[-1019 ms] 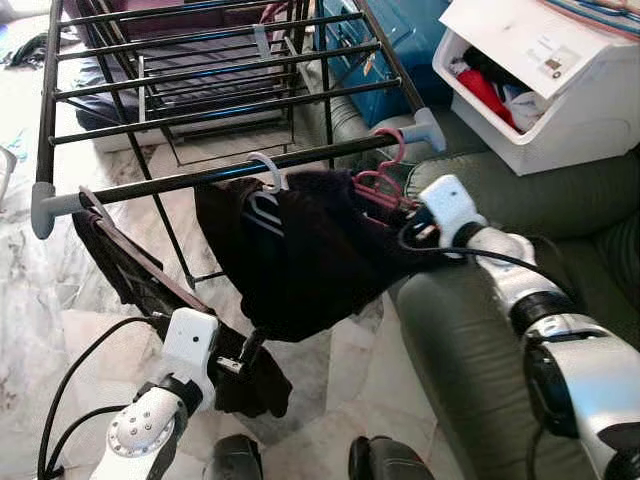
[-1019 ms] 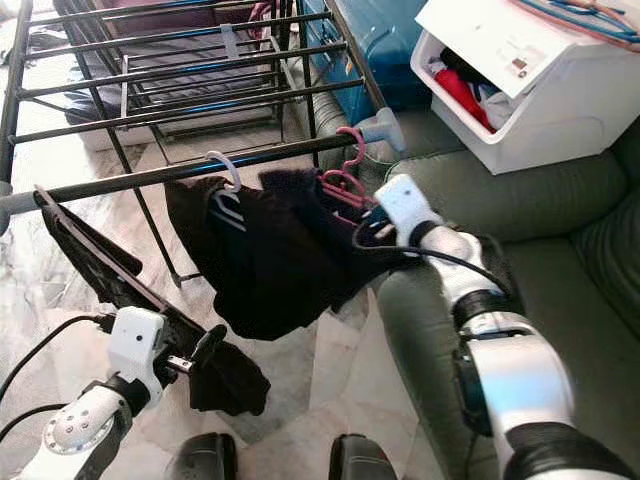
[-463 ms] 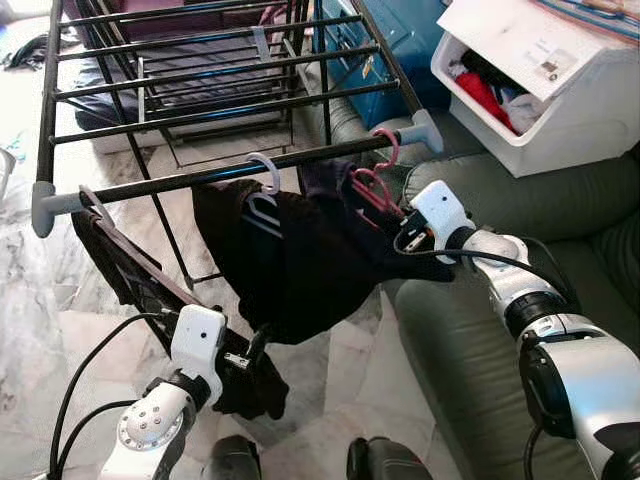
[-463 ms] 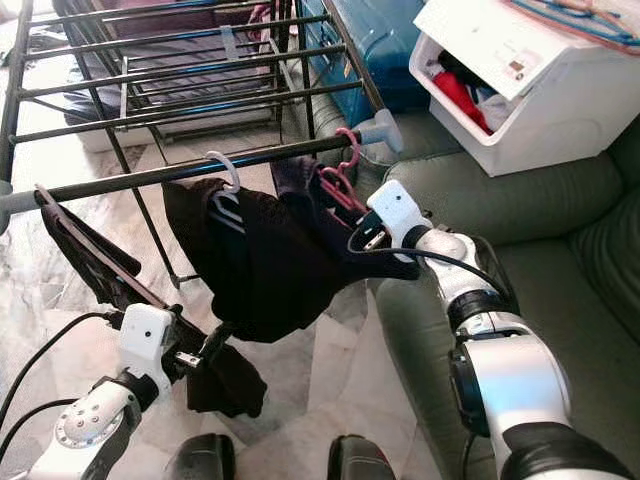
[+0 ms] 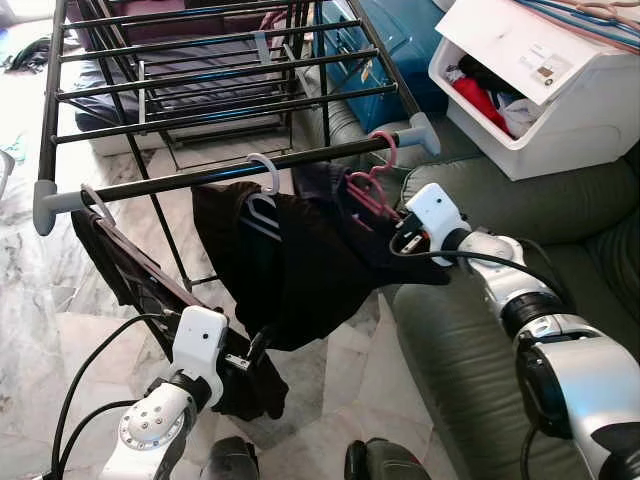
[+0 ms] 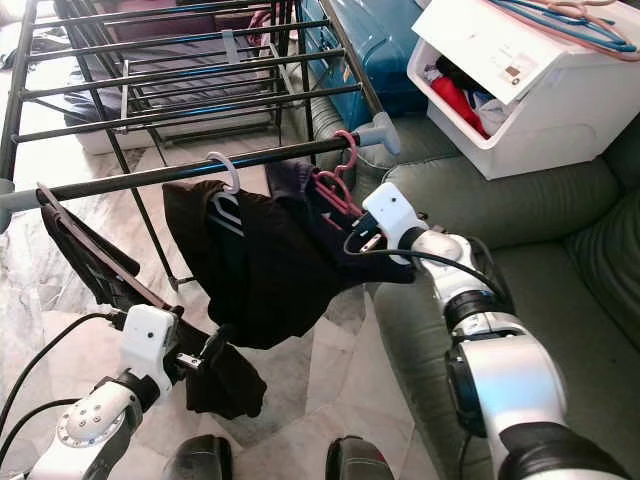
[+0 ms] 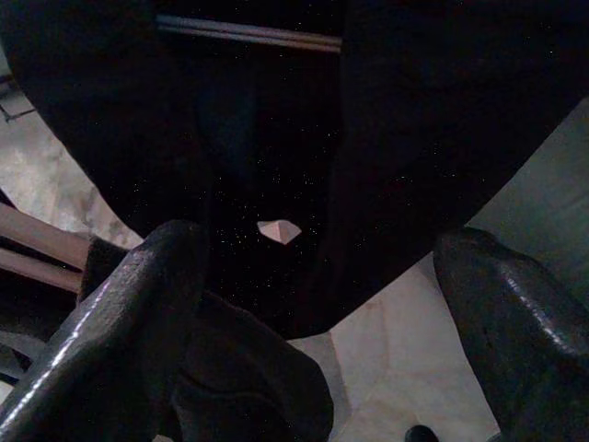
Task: Hang hanger
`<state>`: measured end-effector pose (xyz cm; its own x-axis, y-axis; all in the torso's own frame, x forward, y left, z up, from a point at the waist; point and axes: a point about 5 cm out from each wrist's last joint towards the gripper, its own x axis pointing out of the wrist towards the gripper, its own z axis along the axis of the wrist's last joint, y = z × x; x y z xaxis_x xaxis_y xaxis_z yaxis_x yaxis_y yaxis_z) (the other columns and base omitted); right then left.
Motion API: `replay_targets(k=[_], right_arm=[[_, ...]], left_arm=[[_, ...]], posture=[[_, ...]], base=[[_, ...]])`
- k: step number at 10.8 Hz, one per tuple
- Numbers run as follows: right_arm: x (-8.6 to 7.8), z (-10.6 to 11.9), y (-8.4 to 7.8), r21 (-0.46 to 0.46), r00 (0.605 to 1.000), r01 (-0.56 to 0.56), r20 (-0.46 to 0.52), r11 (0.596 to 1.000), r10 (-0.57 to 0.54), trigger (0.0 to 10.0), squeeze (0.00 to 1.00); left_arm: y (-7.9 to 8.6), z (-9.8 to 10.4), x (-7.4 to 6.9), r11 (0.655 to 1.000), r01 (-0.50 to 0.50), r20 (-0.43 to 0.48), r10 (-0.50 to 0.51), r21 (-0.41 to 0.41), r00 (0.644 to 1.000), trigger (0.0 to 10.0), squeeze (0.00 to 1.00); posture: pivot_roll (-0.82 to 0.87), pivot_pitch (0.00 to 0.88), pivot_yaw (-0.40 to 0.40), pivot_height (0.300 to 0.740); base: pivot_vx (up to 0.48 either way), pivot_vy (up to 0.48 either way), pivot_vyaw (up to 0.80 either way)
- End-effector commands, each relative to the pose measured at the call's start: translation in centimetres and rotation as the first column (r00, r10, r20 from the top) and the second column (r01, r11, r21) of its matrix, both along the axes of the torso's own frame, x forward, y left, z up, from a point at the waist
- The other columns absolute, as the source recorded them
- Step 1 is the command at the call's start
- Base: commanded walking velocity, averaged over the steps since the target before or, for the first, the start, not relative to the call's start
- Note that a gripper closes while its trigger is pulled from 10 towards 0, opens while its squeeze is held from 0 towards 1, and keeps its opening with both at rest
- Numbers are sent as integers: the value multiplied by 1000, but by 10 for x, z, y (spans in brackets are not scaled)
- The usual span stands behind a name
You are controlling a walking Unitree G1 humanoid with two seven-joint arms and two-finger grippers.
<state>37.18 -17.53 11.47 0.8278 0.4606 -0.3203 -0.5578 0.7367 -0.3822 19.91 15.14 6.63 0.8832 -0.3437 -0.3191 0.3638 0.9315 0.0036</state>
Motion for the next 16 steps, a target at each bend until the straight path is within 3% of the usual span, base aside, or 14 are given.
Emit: replay_targets(k=[1, 4, 5, 6, 8, 9, 10, 11, 13, 16], right_arm=[[1, 2, 1, 45, 999, 38, 26, 998, -40, 0, 0], [-3, 8, -1, 243, 976, 108, 159, 964, -149, 0, 0], [-6, 7, -1, 270, 970, 114, 179, 956, -166, 0, 0], [-19, 0, -1, 295, 955, 105, 237, 950, -180, 0, 0], [-45, -23, 0, 359, 950, 160, 196, 919, -242, 0, 0], [-59, -36, 1, 368, 952, 194, 154, 910, -265, 2549, 0], [-80, -44, 5, 331, 955, 195, 153, 923, -256, 10000, 0], [-93, -49, 9, 267, 959, 174, 172, 948, -225, 10000, 0], [-107, -61, 6, 280, 944, 283, 85, 917, -318, 10000, 0], [-100, -59, 2, 268, 927, 344, 54, 900, -370, 10000, 0]], left_arm=[[0, 0, 2, 1000, 3, 7, -3, 14, 1000, 10000, 0], [-2, -4, 10, 1000, 7, 8, -7, 13, 1000, 10000, 0], [-4, -5, 13, 1000, 8, 11, -9, 10, 1000, 10000, 0], [-8, -7, 19, 1000, 13, 16, -12, -2, 1000, 10000, 0], [-12, -9, 29, 1000, 26, 21, -26, -7, 999, 10000, 0], [-13, -10, 35, 1000, 21, 26, -21, 10, 999, 10000, 0], [-12, -9, 42, 1000, 13, 39, -14, 12, 999, 10000, 0], [-10, -9, 45, 1000, 3, 44, -3, -1, 999, 10000, 0], [-13, -10, 47, 1000, 4, 51, -4, -12, 999, 10000, 0], [-21, -10, 53, 1000, 31, 68, -31, -4, 997, 10000, 0]], posture=[[130, 71, -39, 740], [76, 33, -45, 740], [65, 21, -47, 740], [43, 2, -43, 740], [6, 0, -30, 740], [-4, 0, -30, 740], [-12, 0, -26, 740], [-17, 0, -24, 740], [-25, 0, -18, 740], [-35, 0, -8, 740]], base=[[0, 0, 0], [0, 0, 0], [0, 0, 0], [0, 0, 0], [0, 0, 0], [0, 0, 0], [0, 0, 0], [0, 0, 0], [0, 0, 0], [-167, 0, 0]])
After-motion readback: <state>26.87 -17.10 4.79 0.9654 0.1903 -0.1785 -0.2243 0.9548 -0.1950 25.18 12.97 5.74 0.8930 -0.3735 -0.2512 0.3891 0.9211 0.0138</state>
